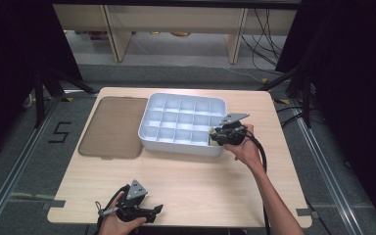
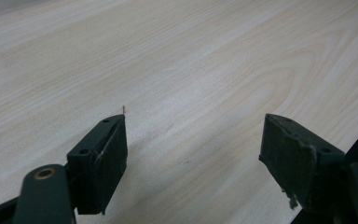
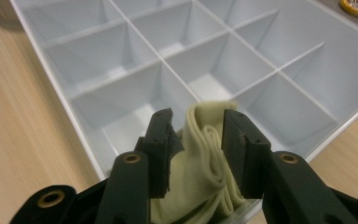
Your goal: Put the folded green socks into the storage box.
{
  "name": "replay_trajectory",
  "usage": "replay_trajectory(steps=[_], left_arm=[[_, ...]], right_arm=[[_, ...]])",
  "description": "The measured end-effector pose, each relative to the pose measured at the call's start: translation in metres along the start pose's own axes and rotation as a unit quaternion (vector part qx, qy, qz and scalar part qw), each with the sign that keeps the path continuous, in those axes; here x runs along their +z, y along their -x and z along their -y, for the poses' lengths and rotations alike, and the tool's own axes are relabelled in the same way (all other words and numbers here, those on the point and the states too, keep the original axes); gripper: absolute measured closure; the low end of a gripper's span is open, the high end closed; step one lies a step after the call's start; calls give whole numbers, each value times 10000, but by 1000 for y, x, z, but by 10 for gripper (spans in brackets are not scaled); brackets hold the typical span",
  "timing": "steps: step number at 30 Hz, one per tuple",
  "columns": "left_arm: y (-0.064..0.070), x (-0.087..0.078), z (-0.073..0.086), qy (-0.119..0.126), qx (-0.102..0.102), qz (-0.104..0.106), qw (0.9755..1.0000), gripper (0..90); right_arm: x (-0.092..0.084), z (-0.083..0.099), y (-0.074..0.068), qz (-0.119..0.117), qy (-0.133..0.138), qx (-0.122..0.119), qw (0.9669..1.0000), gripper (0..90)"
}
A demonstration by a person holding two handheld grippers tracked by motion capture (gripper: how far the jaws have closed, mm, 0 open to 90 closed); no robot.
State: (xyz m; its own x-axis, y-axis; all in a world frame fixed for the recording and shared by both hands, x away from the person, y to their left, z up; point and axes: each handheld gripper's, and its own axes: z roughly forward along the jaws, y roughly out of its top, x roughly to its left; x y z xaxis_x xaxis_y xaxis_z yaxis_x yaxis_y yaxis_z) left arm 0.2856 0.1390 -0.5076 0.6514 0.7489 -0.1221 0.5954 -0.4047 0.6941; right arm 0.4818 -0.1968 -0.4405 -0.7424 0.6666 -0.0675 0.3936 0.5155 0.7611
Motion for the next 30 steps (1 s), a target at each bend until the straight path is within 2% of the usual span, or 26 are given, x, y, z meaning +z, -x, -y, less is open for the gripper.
replay_trajectory(steps=[1, 2, 3, 4, 5, 6, 7, 10, 11, 12, 16, 17, 19, 20, 21, 23, 24, 25, 27, 29, 30], left_arm=[[2, 1, 0, 81, -97, -23, 9999, 225], [0, 0, 0, -2, 5, 3, 10000, 225], [1, 0, 0, 8, -15, 11, 10000, 225], [0, 0, 0, -2, -7, -26, 10000, 225], [1, 2, 0, 59, -80, -36, 9999, 225], [1, 2, 0, 59, -80, -36, 9999, 226], [1, 2, 0, 59, -79, -36, 9999, 225], [1, 1, 0, 67, -93, -36, 9999, 225], [1, 1, 0, 70, -96, -31, 9999, 225], [1, 2, 0, 70, -94, -29, 9999, 226], [1, 1, 0, 64, -89, -41, 9999, 225], [0, 1, 0, 64, -51, -47, 10000, 226], [1, 1, 0, 69, -117, -23, 9999, 226], [-1, -1, 0, -44, 9, 13, 10000, 225], [-1, -1, 0, -22, 25, -23, 10000, 226], [0, 0, 0, 8, -17, -10, 10000, 226], [-1, -1, 0, -24, 26, 2, 10000, 226], [-1, 0, 0, -14, 14, -5, 10000, 226], [-2, 0, 0, -4, 18, -22, 10000, 226], [0, 1, 1, 57, -122, -54, 9999, 225], [-1, 0, 0, -7, -42, -3, 10000, 225]], right_arm=[[-7, -4, 0, -59, 105, -16, 9999, 751], [-7, -4, 0, -59, 105, -16, 9999, 751], [-10, -5, -2, -78, 93, 62, 9999, 805], [-10, -5, -2, -78, 93, 62, 9999, 805], [-9, -5, 1, -3, 104, -19, 9999, 836], [-9, -5, 1, -3, 104, -19, 9999, 836], [-7, -5, 0, 23, -42, 81, 10000, 846], [-3, -4, 2, 99, -129, 77, 9998, 851], [2, -1, 2, 156, -158, 228, 9995, 853], [3, -1, 2, 144, -269, 230, 9993, 855], [7, 1, 3, 167, -432, 226, 9987, 856], [8, 2, 4, 171, -537, 158, 9983, 857], [9, 2, 3, 171, -606, 200, 9978, 857], [11, 3, 4, 186, -625, 188, 9977, 858], [14, 4, 4, 217, -720, 180, 9970, 859], [19, 6, 3, 218, -782, 260, 9964, 859], [19, 6, 3, 218, -782, 260, 9964, 859], [19, 6, 4, 163, -903, 283, 9954, 862], [19, 5, 3, 162, -933, 295, 9951, 862], [21, 3, 4, 183, -997, 129, 9948, 861], [23, 3, 3, 207, -941, 193, 9952, 861]])
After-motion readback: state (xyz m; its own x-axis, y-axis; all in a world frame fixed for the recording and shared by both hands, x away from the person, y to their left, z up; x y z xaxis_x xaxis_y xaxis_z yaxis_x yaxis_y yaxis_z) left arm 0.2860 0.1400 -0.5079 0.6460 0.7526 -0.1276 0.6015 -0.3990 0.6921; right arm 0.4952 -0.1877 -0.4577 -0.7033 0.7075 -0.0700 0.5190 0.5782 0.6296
